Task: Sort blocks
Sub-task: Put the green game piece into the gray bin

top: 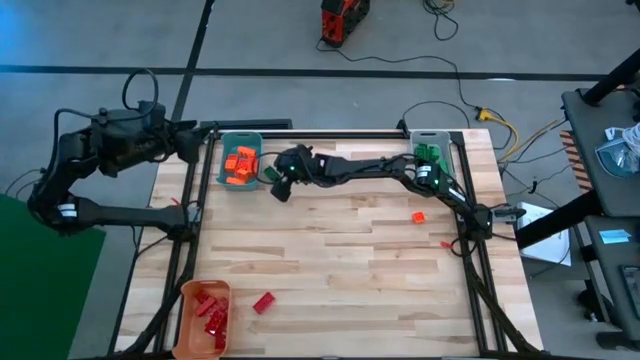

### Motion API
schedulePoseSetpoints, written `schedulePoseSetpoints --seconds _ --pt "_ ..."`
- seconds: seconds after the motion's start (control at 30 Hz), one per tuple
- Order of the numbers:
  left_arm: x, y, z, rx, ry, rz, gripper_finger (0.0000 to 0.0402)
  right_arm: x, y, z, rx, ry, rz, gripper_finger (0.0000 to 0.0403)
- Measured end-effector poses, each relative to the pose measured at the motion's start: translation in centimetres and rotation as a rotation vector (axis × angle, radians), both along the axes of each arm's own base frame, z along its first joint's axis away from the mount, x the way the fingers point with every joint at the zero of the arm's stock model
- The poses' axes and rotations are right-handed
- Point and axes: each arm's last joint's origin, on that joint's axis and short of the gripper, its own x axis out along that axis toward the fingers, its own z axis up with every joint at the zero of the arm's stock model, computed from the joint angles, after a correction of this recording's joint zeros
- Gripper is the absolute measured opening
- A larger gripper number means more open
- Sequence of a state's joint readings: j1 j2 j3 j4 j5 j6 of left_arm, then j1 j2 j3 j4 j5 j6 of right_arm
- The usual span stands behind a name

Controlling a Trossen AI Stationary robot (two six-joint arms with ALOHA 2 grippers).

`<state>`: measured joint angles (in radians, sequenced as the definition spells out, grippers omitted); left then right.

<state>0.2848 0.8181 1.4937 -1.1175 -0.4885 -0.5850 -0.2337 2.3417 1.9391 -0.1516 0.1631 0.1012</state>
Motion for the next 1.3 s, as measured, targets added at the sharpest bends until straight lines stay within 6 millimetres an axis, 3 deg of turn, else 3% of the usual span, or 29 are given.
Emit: schedulePoseSetpoints --seconds 0.37,0.67,0.9,1.3 --pt "0.0 0.0 0.0 0.0 0.0 0.0 0.0228 -0.5 0.4 -2.1 -0.001 -0.02 -0.003 0.0311" --pt "0.0 0.0 0.0 0.0 0.002 0.0 0.0228 -0.2 0.5 -2.0 -0.022 -0.095 0.002 0.0322" --pt "0.0 0.0 -0.1 -0.002 0.007 0.001 0.0228 0.2 0.8 -4.4 0.006 -0.099 -0.01 0.0314" --pt "0.0 0.0 -0.1 -0.002 0.008 0.001 0.0228 0.4 0.5 -4.6 -0.009 -0.135 -0.03 0.0313"
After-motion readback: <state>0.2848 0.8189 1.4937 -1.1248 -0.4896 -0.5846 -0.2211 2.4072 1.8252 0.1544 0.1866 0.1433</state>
